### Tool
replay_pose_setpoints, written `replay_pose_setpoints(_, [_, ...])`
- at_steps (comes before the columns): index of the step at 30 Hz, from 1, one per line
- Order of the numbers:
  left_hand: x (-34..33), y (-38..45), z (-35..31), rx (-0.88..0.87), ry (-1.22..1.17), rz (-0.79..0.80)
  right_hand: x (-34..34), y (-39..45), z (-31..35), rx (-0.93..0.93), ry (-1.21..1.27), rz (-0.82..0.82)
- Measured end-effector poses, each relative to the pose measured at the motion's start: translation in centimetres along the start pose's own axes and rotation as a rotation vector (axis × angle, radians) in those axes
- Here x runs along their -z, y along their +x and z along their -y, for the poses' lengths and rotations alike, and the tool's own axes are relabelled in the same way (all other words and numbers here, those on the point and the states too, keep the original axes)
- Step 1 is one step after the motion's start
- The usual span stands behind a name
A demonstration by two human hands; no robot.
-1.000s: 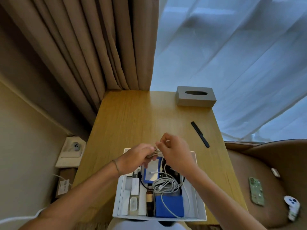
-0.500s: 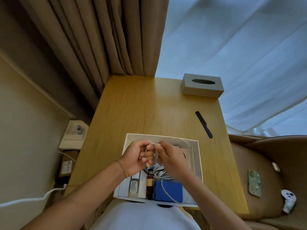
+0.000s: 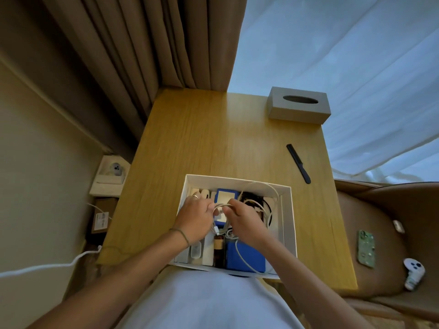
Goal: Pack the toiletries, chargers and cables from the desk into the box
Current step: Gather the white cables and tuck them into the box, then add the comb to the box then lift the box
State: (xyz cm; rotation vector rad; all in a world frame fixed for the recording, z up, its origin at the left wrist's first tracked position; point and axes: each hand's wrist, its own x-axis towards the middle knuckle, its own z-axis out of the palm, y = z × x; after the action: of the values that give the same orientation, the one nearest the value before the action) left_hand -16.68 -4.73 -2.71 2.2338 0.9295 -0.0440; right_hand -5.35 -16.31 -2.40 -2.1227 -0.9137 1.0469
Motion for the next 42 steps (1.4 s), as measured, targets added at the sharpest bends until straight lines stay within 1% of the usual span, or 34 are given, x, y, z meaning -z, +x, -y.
replay_pose_setpoints(2, [0.3,0.0,0.7,-0.015,0.054,0.091,-0.9,0.4,-0.5,-0.029,-0.087,0.022])
replay_pose_setpoints(4, [0.4,0.0,1.0,-0.033,0.122,0.134,-1.9,0.7,-0.7,-0.055,-0.183,0.055])
replay_pose_setpoints(7, [0.1,0.0,1.1,-0.054,0.343,0.131,-3.2,1.0,-1.0,-0.122,-0.282,0.098])
replay_pose_setpoints(9, [-0.3,0.1,0.8,-0.048,0.489,0.193,-3.8,1.2,-1.2,-0.141,-0.39,0.108])
replay_pose_setpoints(12, [-0.8,0.1,0.6,-0.016,0.567,0.302,-4.7,1.1,-1.4,-0.136,-0.518,0.111])
replay_pose_setpoints(14, [-1.1,0.2,0.7,-0.001,0.589,0.323,-5.1,0.9,-1.3,-0.13,-0.564,0.116])
replay_pose_setpoints(18, [-2.1,-0.1,1.0,0.003,0.572,0.315,-4.3,0.5,-1.1,-0.068,-0.562,0.083])
replay_pose_setpoints(20, [-2.9,-0.2,0.8,-0.01,0.592,0.346,-3.1,0.3,-1.4,-0.067,-0.503,0.051])
replay_pose_setpoints(22, [-2.5,-0.6,0.8,-0.018,0.629,0.343,-1.8,-0.2,-1.1,-0.055,-0.395,-0.008])
replay_pose_setpoints(25, [-1.3,-1.0,0.8,-0.074,0.665,0.242,1.2,-1.0,-1.0,-0.025,-0.258,-0.103])
replay_pose_setpoints(26, [-1.0,-1.0,0.9,-0.114,0.64,0.171,2.4,-1.2,-1.0,-0.016,-0.213,-0.147])
replay_pose_setpoints(30, [1.0,-1.0,1.4,-0.336,0.393,-0.21,7.3,-1.5,-2.1,0.004,-0.031,-0.331])
replay_pose_setpoints(32, [2.0,-0.5,1.8,-0.363,0.34,-0.357,9.4,-0.7,-3.1,0.004,-0.001,-0.437])
replay_pose_setpoints(34, [2.6,0.0,2.3,-0.268,0.317,-0.402,11.5,0.6,-4.6,-0.017,0.014,-0.553])
replay_pose_setpoints(36, [2.7,0.6,2.8,-0.157,0.246,-0.4,13.4,2.6,-6.4,-0.071,0.03,-0.641])
replay_pose_setpoints(37, [2.5,0.9,2.8,-0.129,0.209,-0.396,14.3,3.7,-7.5,-0.11,0.019,-0.675])
replay_pose_setpoints(42, [1.1,2.0,2.9,-0.09,0.135,-0.412,16.8,8.4,-12.9,-0.333,-0.119,-0.717])
